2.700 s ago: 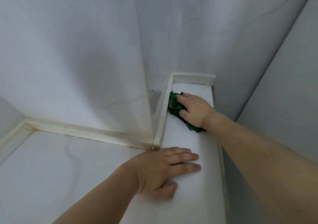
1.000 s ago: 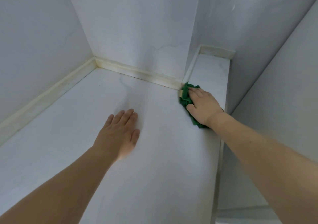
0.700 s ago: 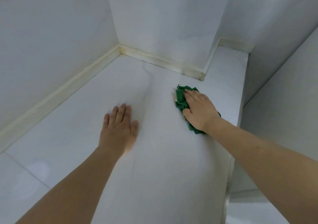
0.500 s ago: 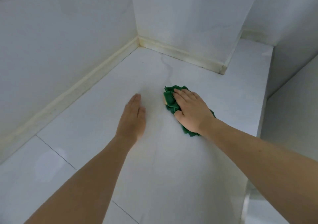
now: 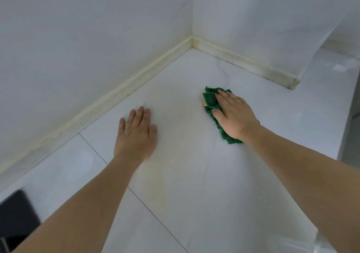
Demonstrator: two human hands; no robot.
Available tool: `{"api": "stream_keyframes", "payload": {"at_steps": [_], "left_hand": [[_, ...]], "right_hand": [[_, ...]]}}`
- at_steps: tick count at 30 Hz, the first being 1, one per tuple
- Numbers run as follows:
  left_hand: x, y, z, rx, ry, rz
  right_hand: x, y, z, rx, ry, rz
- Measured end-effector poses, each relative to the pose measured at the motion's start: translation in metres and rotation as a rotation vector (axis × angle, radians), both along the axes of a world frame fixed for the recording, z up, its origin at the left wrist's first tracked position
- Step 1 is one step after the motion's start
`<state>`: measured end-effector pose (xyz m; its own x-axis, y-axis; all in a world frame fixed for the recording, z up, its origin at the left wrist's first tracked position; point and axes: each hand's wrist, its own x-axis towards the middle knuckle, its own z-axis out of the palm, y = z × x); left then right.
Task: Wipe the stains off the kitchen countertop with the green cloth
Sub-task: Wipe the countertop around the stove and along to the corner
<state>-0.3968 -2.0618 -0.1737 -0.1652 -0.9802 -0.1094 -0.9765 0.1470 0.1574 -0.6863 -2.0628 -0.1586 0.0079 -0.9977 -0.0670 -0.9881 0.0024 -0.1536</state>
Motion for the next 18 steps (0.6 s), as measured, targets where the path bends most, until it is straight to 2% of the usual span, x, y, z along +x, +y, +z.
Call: {"api": "stream_keyframes", "payload": {"at_steps": [2, 5, 9, 13, 15, 18], "left_hand": [[0.0, 0.002, -0.002, -0.027, 0.036, 0.005], [0.004, 0.002, -0.002, -0.127, 0.244, 0.048], [0.008, 0.01, 0.006, -0.211, 0.673, 0.24], [0.013, 0.012, 0.018, -0.133, 0.93, 0.39], [0.022, 0.013, 0.024, -0.087, 1.003, 0.476], [0.042, 0.031, 0.036, -0.106, 0.907, 0.581]], "right_hand": [[0.003, -0.028, 0.0, -0.023, -0.012, -0.095], [0.02, -0.068, -0.003, -0.023, 0.011, -0.112], [0.044, -0.079, -0.004, -0.013, 0.039, -0.006], [0.081, -0.047, 0.0, -0.012, 0.011, 0.163], [0.104, -0.019, 0.0, -0.01, 0.002, 0.246], [0.129, 0.021, 0.001, -0.002, 0.0, 0.319]]}}
